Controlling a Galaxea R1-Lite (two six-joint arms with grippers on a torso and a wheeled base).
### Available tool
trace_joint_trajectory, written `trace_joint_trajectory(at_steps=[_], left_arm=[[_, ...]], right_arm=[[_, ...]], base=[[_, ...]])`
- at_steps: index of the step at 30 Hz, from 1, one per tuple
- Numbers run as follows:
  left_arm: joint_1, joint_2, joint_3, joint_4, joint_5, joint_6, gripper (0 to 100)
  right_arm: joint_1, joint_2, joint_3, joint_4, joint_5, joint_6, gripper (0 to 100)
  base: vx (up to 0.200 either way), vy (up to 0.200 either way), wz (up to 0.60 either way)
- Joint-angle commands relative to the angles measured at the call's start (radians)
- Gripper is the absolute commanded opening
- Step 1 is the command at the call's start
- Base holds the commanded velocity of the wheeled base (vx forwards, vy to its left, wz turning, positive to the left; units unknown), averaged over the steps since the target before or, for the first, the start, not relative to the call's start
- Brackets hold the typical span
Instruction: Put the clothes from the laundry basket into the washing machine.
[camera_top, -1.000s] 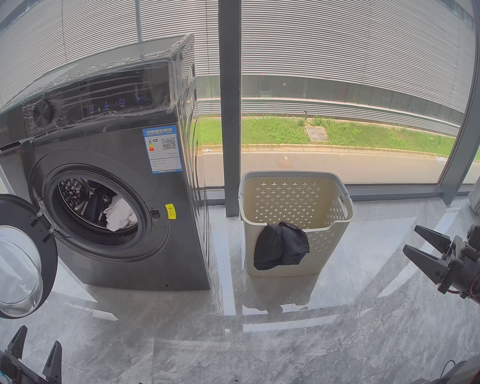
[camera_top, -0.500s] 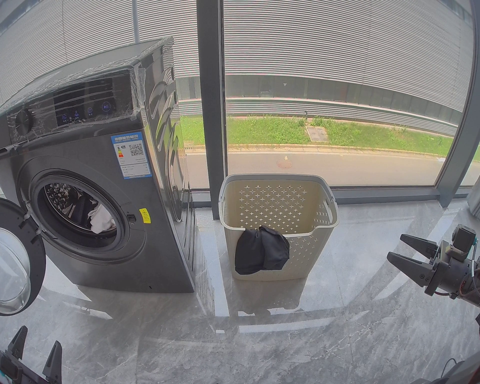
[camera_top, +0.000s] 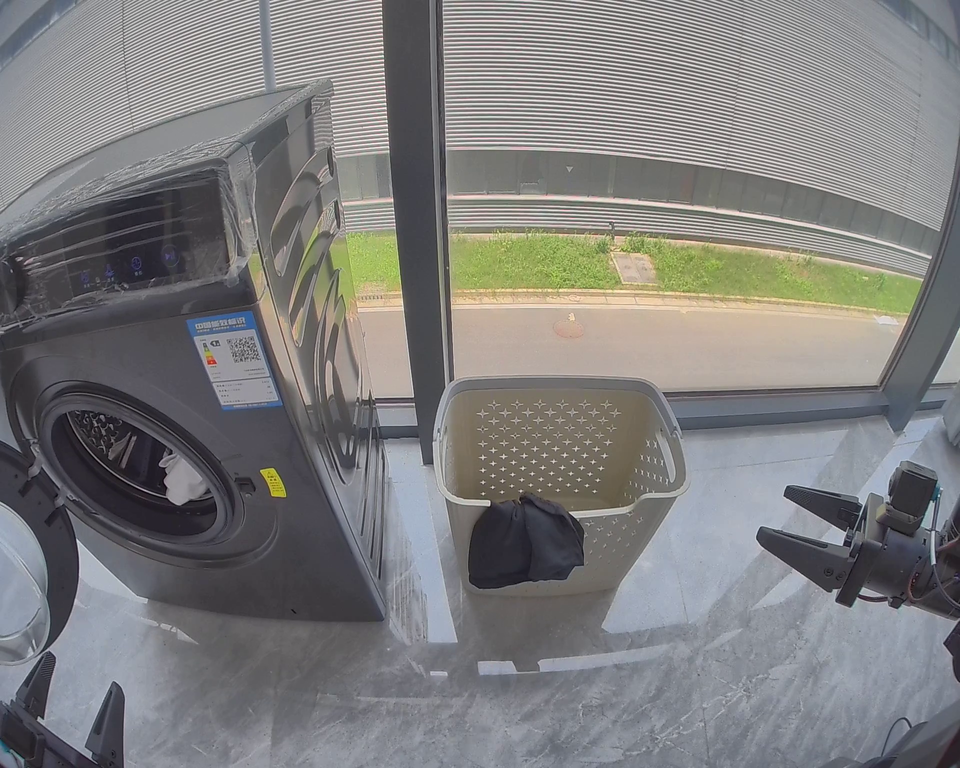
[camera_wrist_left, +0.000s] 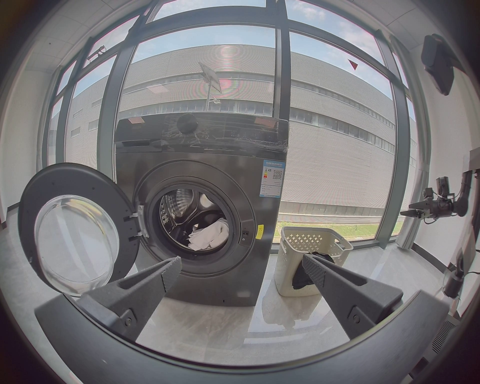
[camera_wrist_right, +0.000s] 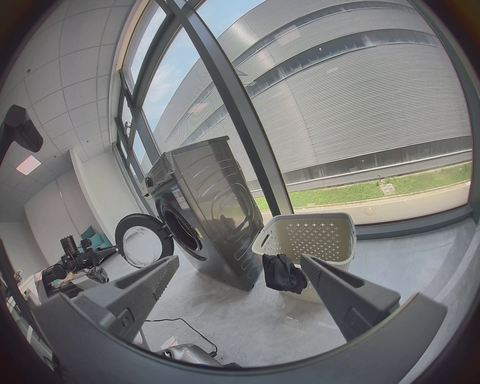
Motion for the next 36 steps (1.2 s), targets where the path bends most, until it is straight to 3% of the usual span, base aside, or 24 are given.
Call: trace_joint_trajectory(at_steps=[1,5,11,16,19,20,23,25,26,30,36], left_arm=[[0.000,-0.013,0.000,0.000,0.000,-0.001,100],[0.000,-0.013,0.001,-0.001,0.000,-0.002,100],[0.000,-0.013,0.001,-0.006,0.000,-0.001,100],[0.000,-0.013,0.005,-0.014,0.002,0.004,100],[0.000,-0.013,0.006,-0.018,0.002,0.004,100],[0.000,-0.013,0.006,-0.018,0.002,0.004,100],[0.000,-0.013,0.006,-0.018,0.000,0.002,100],[0.000,-0.013,0.006,-0.018,0.000,0.002,100],[0.000,-0.013,0.006,-0.018,0.002,0.002,100],[0.000,-0.013,0.006,-0.018,0.002,0.002,100],[0.000,-0.013,0.006,-0.018,0.002,0.002,100]], right_arm=[[0.007,0.031,-0.007,-0.001,-0.003,-0.002,100],[0.051,0.080,-0.073,-0.001,-0.022,-0.002,100],[0.175,0.246,-0.215,-0.001,-0.058,-0.002,100],[0.303,0.456,-0.307,-0.001,-0.128,0.001,100],[0.309,0.529,-0.326,-0.001,-0.185,0.011,100],[0.309,0.529,-0.326,-0.001,-0.185,0.011,100],[0.301,0.592,-0.321,-0.001,-0.266,0.022,100],[0.303,0.598,-0.321,-0.001,-0.280,0.025,100],[0.310,0.638,-0.324,0.008,-0.332,0.027,100],[0.313,0.707,-0.327,0.010,-0.360,0.027,100],[0.366,0.773,-0.335,0.010,-0.365,0.028,100]], base=[[0.200,0.000,0.00],[0.100,0.000,0.00],[0.000,0.000,0.00],[0.000,0.000,0.00],[0.000,0.000,0.00],[0.000,0.000,0.00],[0.000,0.000,0.00],[0.000,0.000,0.00],[0.000,0.000,0.00],[0.000,0.000,0.00],[0.000,0.000,0.00]])
